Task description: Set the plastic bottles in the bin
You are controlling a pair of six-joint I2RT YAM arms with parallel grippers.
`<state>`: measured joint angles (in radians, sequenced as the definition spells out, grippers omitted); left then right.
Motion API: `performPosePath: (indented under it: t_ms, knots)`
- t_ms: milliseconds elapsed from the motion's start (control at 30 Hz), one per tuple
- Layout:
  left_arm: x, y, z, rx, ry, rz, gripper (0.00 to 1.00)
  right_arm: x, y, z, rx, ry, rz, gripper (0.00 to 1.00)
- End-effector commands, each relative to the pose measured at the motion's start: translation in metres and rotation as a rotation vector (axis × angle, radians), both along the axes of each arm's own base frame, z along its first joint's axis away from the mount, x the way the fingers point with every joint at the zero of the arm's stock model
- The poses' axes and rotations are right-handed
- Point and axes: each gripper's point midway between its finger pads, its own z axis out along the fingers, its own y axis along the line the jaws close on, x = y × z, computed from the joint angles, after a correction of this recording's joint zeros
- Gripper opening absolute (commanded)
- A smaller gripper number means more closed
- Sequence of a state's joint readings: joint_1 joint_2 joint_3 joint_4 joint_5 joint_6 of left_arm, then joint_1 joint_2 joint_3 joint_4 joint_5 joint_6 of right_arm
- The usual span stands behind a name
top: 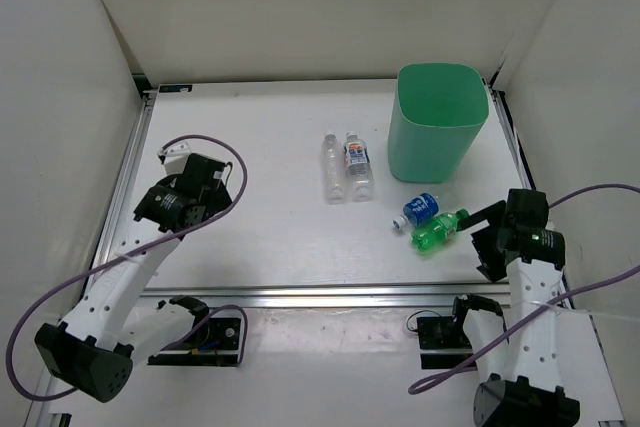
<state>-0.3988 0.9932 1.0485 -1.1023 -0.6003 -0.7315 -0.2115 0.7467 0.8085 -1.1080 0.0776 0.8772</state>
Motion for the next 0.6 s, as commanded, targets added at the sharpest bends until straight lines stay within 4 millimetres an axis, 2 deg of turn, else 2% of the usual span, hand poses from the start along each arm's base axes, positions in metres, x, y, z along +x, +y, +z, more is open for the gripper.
performPosePath:
  t_ms: [0,100,167,233,300,433,567]
  knots:
    - [0.019,-0.021,0.016,-0.009,-0.020,-0.101,1.00,0.002,0.029,-0.016,0.127,0.011,0.176,1.00]
    - [0.024,-0.038,0.018,-0.048,-0.022,-0.141,1.00,0.001,0.031,-0.020,0.138,0.012,0.181,1.00]
    - [0.026,-0.046,0.022,-0.062,-0.040,-0.185,1.00,0.006,0.024,-0.014,0.088,-0.047,0.170,1.00]
    - [0.023,-0.053,0.015,-0.067,-0.032,-0.223,1.00,0.016,0.022,-0.008,0.076,-0.103,0.163,1.00]
    - [0.019,-0.059,0.010,-0.062,-0.019,-0.247,1.00,0.018,0.024,-0.015,0.099,-0.069,0.168,1.00]
    - [0.005,-0.057,-0.013,-0.058,0.024,-0.250,1.00,0.024,0.023,-0.029,0.122,0.006,0.163,1.00]
    - [-0.004,-0.053,-0.025,-0.063,0.037,-0.235,1.00,0.034,0.018,-0.037,0.112,0.001,0.148,1.00]
